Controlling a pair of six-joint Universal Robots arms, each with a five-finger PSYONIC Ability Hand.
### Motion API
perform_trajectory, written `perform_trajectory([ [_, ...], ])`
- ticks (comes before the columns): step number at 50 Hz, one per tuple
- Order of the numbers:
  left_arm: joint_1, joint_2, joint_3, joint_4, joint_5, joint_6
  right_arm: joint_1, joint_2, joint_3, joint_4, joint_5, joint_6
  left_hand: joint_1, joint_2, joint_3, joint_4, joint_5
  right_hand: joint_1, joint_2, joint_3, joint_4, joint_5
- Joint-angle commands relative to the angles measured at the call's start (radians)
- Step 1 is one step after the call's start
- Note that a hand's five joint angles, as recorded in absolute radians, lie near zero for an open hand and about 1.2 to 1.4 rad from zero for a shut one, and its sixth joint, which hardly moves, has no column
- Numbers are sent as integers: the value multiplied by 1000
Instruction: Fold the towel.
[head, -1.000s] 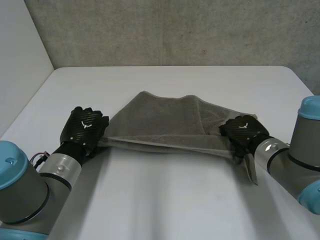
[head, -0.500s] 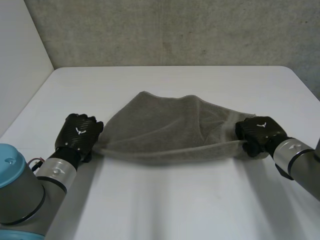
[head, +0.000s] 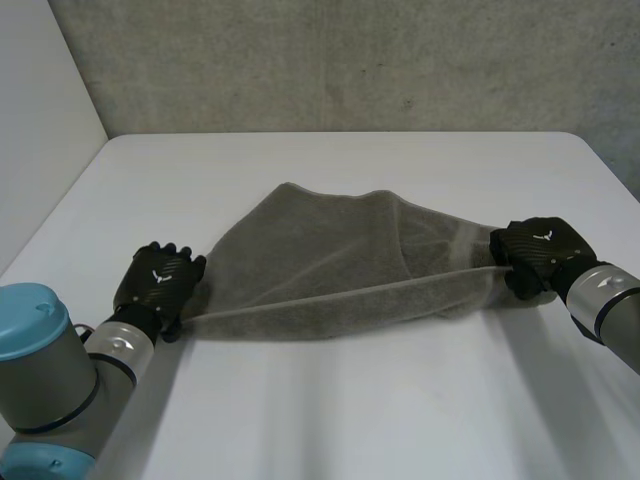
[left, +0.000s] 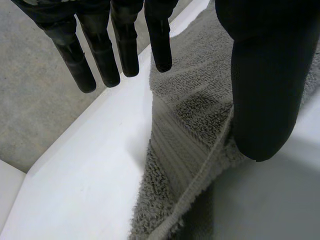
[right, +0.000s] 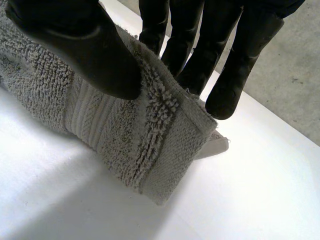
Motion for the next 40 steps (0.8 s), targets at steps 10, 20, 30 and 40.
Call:
perform_trajectory([
  [10, 23, -4, 6, -103, 143, -6, -1, -6, 1, -3, 0, 3, 958, 958, 958, 960, 957, 54, 54, 54, 54, 51],
  [20, 115, 254, 21, -181, 149, -9, -12, -182, -66, 97, -6, 4, 958, 958, 958, 960, 957, 54, 54, 54, 54, 51],
  [30, 114, 679, 188, -386, 148, -133, -104, -445, -351, 433, -97, -37, 958, 958, 958, 960, 957, 54, 54, 54, 54, 51],
  [40, 63, 432, 256, -497, 141, -141, -136, -279, -462, 765, -109, -341, 958, 958, 958, 960, 957, 54, 54, 54, 54, 51],
])
